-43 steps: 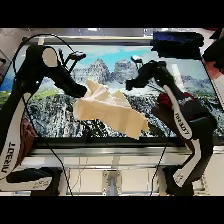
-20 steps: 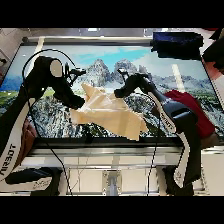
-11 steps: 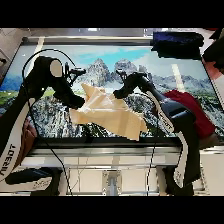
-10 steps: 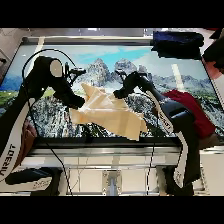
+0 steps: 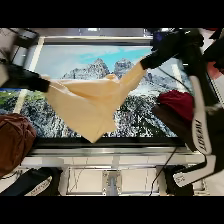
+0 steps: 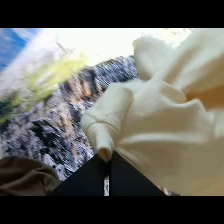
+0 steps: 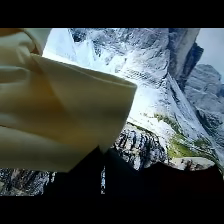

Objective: Fold the shirts.

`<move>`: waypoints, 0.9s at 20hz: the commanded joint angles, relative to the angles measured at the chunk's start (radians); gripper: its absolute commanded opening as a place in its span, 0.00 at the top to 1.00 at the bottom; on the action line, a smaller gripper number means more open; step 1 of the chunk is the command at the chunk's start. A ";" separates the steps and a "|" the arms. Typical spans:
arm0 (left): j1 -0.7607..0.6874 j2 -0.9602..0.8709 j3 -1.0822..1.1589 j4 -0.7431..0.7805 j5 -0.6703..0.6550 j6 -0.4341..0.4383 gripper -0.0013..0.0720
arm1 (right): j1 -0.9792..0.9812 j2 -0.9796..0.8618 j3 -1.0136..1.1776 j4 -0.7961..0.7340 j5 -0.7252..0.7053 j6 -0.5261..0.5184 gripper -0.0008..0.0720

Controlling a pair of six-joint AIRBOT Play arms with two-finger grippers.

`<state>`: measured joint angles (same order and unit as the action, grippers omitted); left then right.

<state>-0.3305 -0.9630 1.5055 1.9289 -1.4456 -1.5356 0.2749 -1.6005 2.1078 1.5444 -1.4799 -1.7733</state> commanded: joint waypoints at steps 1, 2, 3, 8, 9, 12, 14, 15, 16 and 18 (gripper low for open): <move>0.028 0.214 0.000 0.109 0.119 -0.067 0.97 | -0.012 0.266 0.008 -0.011 -0.087 0.003 0.97; 0.028 0.259 0.000 0.100 0.142 -0.089 0.97 | -0.012 0.329 0.008 0.019 -0.086 0.003 0.97; 0.028 0.293 0.000 0.082 0.156 -0.089 0.97 | -0.012 0.391 0.008 0.051 -0.085 0.003 0.97; 0.027 0.356 0.000 0.075 0.257 -0.098 0.97 | -0.013 0.582 0.008 0.095 -0.058 0.009 0.97; 0.027 0.349 0.000 0.075 0.255 -0.121 0.97 | -0.013 0.595 0.008 0.094 -0.045 0.009 0.97; 0.029 0.211 -0.001 0.076 0.153 -0.123 0.97 | -0.013 0.583 -0.062 0.019 -0.013 0.011 0.98; 0.029 0.049 -0.001 0.080 0.038 -0.068 0.97 | -0.013 0.545 -0.183 -0.065 0.006 0.044 0.98; 0.029 -0.040 -0.001 0.080 -0.012 -0.040 0.97 | -0.015 0.510 -0.238 -0.106 0.018 0.063 0.98; 0.038 -0.140 -0.001 0.079 -0.049 -0.013 0.97 | -0.028 0.461 -0.288 -0.120 0.045 0.070 0.98; 0.077 -0.338 -0.001 0.079 -0.055 -0.001 0.97 | -0.081 0.338 -0.354 -0.100 0.132 0.112 0.98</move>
<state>-0.2840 -1.0672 1.5047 2.0045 -1.4174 -1.5818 0.2333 -1.1534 1.8565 1.4815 -1.4376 -1.7123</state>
